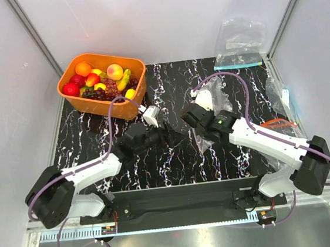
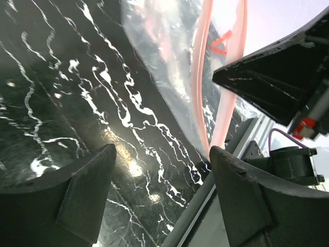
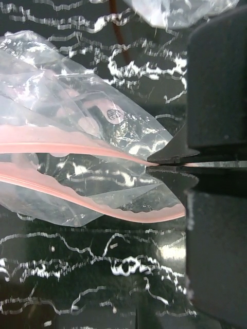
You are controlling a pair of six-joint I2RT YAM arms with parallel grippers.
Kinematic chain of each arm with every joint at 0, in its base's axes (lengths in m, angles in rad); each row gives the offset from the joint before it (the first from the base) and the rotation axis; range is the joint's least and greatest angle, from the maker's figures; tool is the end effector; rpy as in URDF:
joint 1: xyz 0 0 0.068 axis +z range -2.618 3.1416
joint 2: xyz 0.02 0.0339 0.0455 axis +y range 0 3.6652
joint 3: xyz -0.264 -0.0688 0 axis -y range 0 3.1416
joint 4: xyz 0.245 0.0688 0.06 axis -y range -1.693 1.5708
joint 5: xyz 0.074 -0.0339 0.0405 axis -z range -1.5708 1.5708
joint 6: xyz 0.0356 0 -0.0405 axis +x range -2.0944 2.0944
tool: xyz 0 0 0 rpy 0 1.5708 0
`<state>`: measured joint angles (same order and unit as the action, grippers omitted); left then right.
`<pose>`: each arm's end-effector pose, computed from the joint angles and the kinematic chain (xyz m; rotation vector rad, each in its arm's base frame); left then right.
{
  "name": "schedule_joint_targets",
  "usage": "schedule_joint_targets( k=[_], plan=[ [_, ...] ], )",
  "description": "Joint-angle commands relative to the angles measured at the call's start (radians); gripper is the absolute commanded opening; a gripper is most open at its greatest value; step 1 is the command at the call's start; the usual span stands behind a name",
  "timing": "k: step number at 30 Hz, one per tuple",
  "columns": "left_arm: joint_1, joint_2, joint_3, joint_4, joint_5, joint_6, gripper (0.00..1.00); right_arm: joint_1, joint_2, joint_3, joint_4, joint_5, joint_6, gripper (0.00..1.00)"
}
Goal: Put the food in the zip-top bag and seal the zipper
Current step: Pick up the zipper food storage bag at the center of the board.
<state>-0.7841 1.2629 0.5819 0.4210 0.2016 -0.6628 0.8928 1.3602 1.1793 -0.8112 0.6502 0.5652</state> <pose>0.1885 -0.1981 0.2295 0.2756 1.9808 -1.1658 0.1878 0.1988 0.3009 -0.1468 2.2985 -0.1217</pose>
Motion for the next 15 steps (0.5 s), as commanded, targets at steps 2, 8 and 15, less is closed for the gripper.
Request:
schedule_joint_targets(
  k=[2, 8, 15],
  plan=[
    [-0.004, 0.09, 0.039, 0.154, 0.064, -0.046, 0.78, 0.011, 0.031, -0.027, 0.125, -0.05, -0.008, 0.0],
    [-0.004, 0.139, 0.029, 0.202, 0.064, -0.061, 0.77, 0.011, 0.092, -0.055, 0.196, -0.095, -0.024, 0.0],
    [-0.004, 0.093, -0.01, 0.174, 0.003, -0.038, 0.77, 0.011, 0.082, -0.113, 0.334, -0.19, -0.053, 0.0]
  ],
)
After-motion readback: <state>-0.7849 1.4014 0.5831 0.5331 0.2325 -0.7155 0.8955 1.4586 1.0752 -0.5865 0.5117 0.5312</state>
